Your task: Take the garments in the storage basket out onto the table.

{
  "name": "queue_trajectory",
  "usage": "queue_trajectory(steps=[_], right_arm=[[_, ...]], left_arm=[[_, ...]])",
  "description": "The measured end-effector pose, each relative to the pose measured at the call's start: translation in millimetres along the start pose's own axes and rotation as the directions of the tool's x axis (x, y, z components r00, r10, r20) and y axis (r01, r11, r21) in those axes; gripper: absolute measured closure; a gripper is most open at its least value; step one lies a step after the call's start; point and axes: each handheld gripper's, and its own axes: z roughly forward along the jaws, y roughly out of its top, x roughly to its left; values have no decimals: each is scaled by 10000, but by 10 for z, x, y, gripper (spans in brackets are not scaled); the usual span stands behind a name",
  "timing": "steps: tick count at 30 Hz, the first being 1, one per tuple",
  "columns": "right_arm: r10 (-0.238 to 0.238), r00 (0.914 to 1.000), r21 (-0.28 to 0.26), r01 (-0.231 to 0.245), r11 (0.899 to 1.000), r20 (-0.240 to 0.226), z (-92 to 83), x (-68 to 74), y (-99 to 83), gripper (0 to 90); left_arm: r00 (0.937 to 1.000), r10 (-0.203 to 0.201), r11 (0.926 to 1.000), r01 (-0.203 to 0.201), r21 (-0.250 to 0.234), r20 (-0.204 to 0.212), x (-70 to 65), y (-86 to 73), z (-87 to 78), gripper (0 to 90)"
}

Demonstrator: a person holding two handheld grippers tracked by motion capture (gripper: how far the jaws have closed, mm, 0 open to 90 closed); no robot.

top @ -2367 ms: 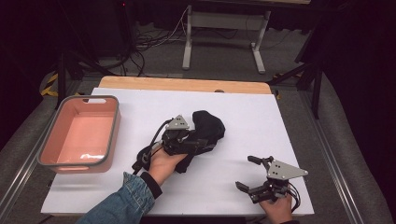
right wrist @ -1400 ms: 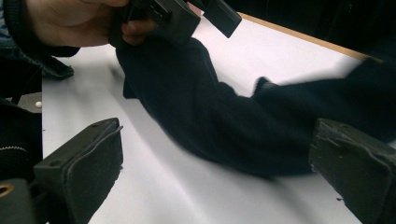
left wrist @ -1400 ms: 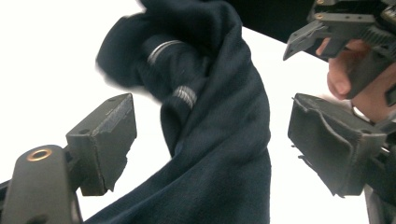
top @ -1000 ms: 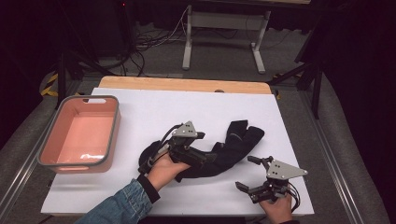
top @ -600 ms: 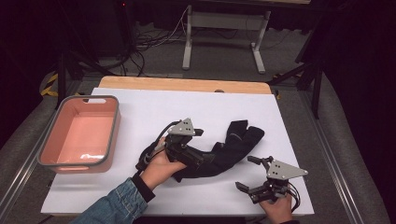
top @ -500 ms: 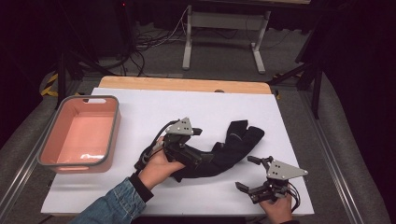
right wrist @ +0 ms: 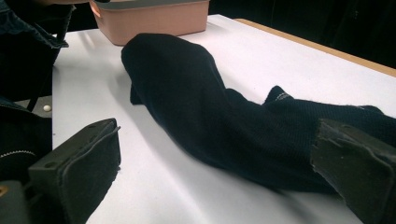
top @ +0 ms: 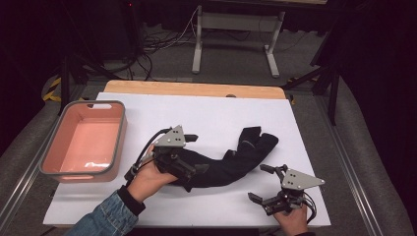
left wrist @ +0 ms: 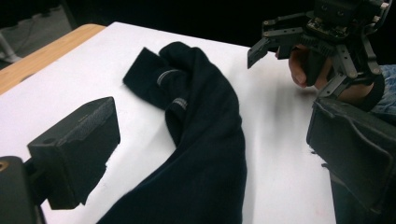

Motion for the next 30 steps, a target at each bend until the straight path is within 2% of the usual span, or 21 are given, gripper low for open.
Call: queue_trajectory(steps=[1, 6, 8, 11, 12, 16, 17, 18, 20, 21, 25, 28, 30], right_arm=[[12, 10000, -32, -12, 10000, -52, -1, 1, 1, 20], [8, 9999, -91, -9, 10000, -102, -3, 0, 2, 16], [12, 9999, -104, -13, 9999, -110, -4, 0, 2, 16], [39, 9999, -129, -41, 9999, -141, -3, -1, 2, 14], [40, 9999, -133, -42, 9999, -150, -3, -2, 2, 14], [47, 9999, -142, -49, 9999, -161, -4, -2, 2, 13], [61, 9998, -159, -64, 9999, -177, -5, -1, 2, 13], [64, 9998, -162, -67, 9998, -172, -5, -2, 2, 12], [57, 9998, -167, -60, 9998, -175, -4, -3, 2, 12], [57, 9998, -167, -60, 9998, -175, -4, -3, 2, 12], [60, 9998, -177, -64, 9998, -186, -3, -2, 3, 12], [65, 9998, -163, -68, 9998, -203, -2, -4, 3, 12], [65, 9998, -166, -68, 9998, -213, -2, -4, 3, 11]], left_arm=[[9998, -123, 9999, 122, -53, -150, 13, -57, -75, 37], [9989, -327, 9992, 319, -234, -349, 31, -202, -219, 40], [9968, -517, 9979, 492, -424, -615, 41, -283, -297, 40], [9930, -969, 9933, 921, -703, -676, 60, -420, -404, 37], [9921, -1011, 9927, 956, -741, -740, 65, -469, -439, 34], [9828, -1499, 9860, 1406, -896, -1076, 69, -672, -580, 19], [9798, -1543, 9849, 1422, -992, -1271, 61, -721, -616, 0], [9737, -1612, 9840, 1460, -1021, -1610, 49, -821, -673, 0], [9703, -1689, 9840, 1558, -867, -1732, 47, -927, -701, 1], [9703, -1689, 9840, 1558, -867, -1732, 47, -927, -701, 1], [9634, -1796, 9830, 1683, -729, -1989, 31, -1145, -720, 1], [9562, -2173, 9750, 2028, -912, -1960, 14, -1295, -722, 1], [9529, -2284, 9717, 2106, -1068, -1997, 14, -1350, -739, 0]])
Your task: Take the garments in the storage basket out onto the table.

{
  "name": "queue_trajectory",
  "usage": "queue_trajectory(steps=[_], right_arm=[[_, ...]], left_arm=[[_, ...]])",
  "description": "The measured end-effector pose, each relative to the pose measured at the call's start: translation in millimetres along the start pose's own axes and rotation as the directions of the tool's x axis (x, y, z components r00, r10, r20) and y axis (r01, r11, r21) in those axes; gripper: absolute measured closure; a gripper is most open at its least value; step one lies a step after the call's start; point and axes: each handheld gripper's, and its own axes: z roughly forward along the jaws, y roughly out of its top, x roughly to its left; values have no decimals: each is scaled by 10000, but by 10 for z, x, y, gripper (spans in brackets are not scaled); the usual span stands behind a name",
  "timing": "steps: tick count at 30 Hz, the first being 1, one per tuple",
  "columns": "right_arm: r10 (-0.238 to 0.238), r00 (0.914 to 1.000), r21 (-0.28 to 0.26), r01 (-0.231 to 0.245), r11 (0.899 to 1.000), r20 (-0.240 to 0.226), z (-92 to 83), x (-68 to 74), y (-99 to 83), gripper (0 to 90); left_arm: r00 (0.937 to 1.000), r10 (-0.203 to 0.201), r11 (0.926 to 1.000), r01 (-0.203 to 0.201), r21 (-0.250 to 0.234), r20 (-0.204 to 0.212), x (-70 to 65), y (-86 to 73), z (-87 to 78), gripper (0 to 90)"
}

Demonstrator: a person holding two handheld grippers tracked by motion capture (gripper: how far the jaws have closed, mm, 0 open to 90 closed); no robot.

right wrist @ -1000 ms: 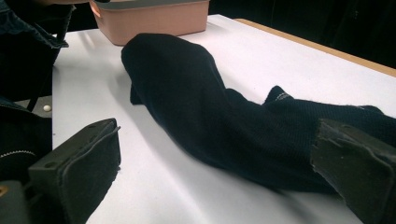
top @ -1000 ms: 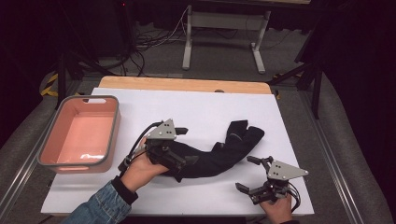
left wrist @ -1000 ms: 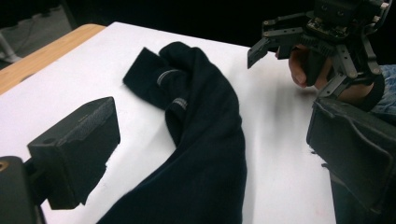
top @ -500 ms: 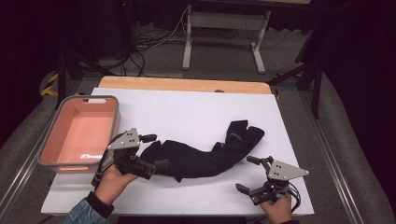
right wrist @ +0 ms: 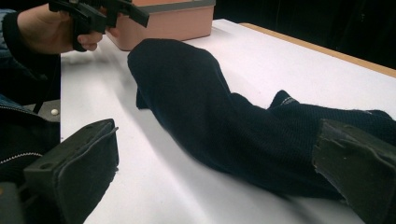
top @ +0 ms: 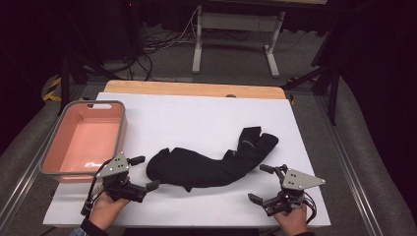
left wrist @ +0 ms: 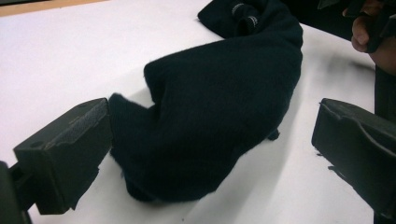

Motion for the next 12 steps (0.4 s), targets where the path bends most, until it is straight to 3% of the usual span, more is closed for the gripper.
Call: queue_trajectory(steps=[3, 7, 12], right_arm=[[-13, 10000, -38, 13, 10000, -5, -5, -1, 0, 11], [10, 10000, -49, -11, 10000, -38, -7, -2, -2, 10], [1, 10000, -61, -1, 10000, -34, -7, -6, -3, 10]], left_arm=[[9998, -110, 9997, 107, -216, -141, 17, -93, -35, 0], [9978, 465, 9988, -471, -102, -475, 7, -217, -49, 9], [9969, 460, 9988, -471, -157, -643, -2, -236, -30, 2]])
